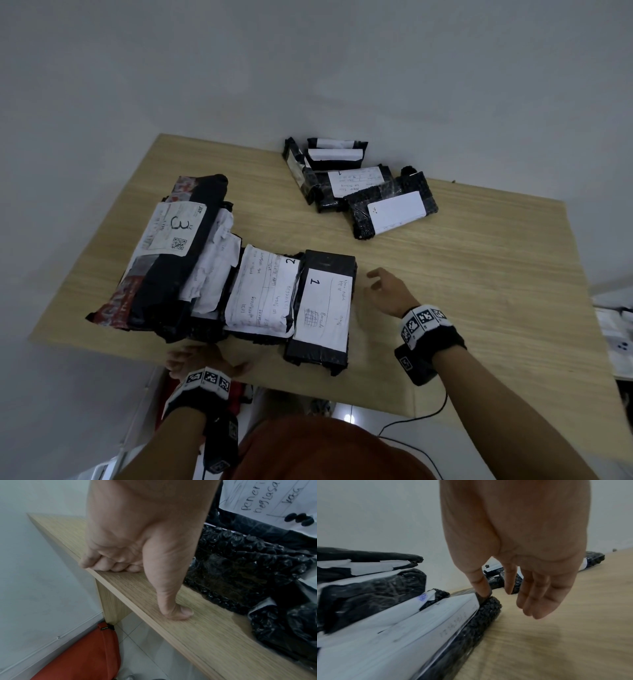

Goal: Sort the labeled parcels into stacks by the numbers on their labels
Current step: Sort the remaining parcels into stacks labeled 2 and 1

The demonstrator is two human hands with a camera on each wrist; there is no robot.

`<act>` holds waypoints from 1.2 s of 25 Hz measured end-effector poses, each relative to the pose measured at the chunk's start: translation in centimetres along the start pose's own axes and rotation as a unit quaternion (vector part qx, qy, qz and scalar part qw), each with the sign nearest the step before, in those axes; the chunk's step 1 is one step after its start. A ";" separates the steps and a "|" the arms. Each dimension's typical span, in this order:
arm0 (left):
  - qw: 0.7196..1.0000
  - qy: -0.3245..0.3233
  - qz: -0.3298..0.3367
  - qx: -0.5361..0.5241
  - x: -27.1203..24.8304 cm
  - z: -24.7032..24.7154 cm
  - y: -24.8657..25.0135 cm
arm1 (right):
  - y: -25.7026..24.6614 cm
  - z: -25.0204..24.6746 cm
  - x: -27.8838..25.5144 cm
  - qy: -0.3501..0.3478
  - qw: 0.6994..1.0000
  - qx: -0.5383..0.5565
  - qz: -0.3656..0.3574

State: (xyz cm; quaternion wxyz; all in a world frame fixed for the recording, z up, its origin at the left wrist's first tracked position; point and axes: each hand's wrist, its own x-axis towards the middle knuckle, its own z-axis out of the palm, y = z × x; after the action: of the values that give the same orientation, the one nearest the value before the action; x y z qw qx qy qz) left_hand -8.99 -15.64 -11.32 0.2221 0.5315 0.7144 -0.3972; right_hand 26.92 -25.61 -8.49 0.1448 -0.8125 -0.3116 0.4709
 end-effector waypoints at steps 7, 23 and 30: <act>0.999 0.007 0.048 0.014 -1.2 -0.4 2.4 | -0.2 -4.9 4.2 0.044 0.998 -0.040 0.035; 0.968 0.110 0.192 0.116 -5.7 1.4 6.9 | 9.8 -14.3 4.5 0.272 0.872 0.302 0.274; 0.942 0.143 0.229 0.197 -8.1 0.6 8.0 | 6.4 -14.9 -5.4 0.311 0.866 0.317 0.232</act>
State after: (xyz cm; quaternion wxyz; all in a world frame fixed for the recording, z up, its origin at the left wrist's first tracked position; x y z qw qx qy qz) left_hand 1.12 -19.88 -8.30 0.0938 0.7652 0.5049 -0.3882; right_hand 40.06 -33.05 -0.56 0.3706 -0.8759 0.1129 0.2876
